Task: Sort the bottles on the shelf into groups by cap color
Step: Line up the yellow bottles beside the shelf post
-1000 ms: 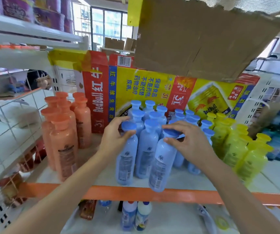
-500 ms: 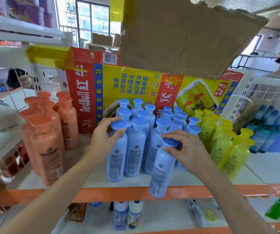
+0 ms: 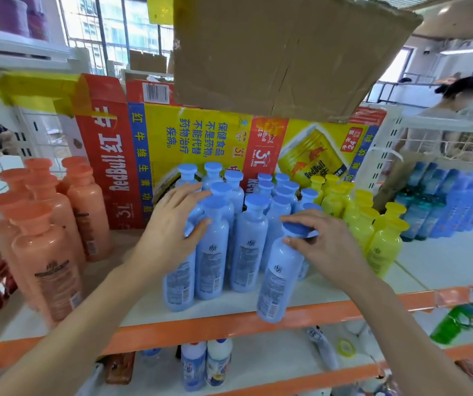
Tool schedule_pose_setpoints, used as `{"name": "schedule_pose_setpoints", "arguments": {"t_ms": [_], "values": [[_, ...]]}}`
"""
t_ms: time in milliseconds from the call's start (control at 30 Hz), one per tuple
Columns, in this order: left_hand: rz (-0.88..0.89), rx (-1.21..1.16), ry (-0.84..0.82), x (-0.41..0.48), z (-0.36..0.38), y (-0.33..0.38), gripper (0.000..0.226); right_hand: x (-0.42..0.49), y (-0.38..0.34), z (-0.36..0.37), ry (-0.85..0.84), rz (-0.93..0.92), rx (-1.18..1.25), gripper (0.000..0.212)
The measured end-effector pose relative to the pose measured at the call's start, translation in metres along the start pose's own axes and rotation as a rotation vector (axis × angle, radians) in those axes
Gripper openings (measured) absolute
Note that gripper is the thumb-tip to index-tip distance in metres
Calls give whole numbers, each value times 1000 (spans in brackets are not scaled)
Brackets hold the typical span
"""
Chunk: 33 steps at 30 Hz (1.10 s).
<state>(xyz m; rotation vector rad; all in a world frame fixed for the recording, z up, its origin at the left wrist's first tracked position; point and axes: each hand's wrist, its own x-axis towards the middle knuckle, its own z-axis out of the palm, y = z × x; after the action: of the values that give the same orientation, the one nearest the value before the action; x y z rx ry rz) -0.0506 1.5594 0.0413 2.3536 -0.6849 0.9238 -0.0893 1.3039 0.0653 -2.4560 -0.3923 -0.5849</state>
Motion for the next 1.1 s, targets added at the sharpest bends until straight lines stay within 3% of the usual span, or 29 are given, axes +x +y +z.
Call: {"name": "schedule_pose_setpoints", "arguments": {"t_ms": [400, 900, 1100], "values": [[136, 208, -123, 31, 54, 27, 48, 26, 56, -18, 9, 6, -81, 34], [42, 314, -134, 38, 92, 46, 48, 49, 106, 12, -164, -115, -7, 34], [-34, 354, -104, 31, 99, 55, 52, 43, 118, 20, -100, -217, -35, 37]]}}
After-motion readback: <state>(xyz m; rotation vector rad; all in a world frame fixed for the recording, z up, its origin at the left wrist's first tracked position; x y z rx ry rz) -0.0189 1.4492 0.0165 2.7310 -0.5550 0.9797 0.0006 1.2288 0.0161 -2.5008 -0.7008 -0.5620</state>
